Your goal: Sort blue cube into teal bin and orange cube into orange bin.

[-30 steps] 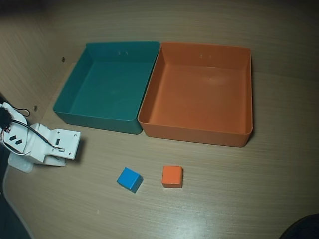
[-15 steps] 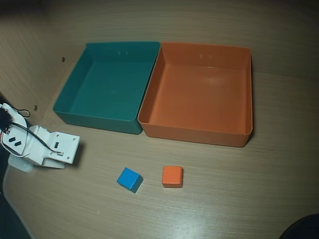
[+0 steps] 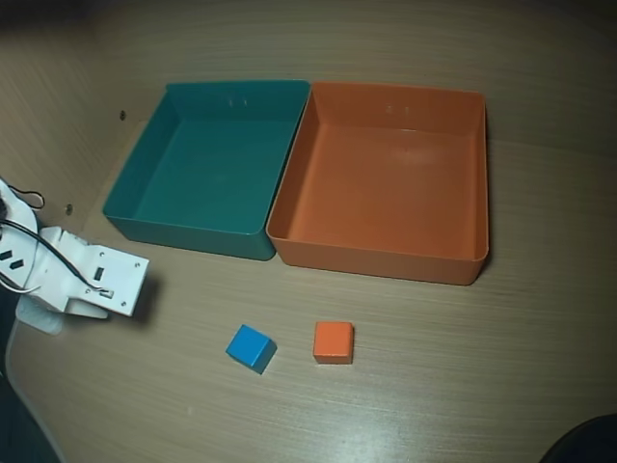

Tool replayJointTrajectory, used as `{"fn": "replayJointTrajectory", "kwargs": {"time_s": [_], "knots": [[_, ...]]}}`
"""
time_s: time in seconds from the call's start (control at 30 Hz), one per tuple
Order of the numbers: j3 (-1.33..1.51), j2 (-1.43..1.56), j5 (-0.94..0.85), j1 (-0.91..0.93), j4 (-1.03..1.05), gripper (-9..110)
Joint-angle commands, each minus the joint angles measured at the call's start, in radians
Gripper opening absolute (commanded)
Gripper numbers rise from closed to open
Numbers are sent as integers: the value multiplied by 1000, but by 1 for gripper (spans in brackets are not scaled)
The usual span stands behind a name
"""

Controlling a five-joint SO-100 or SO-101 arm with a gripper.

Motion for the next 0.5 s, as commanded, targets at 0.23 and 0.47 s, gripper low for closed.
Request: {"fn": "replayJointTrajectory", "kwargs": {"time_s": [0.23, 0.47], "knots": [[-612, -592, 5, 6, -6, 26], [-948, -881, 6, 9, 5, 26]]}}
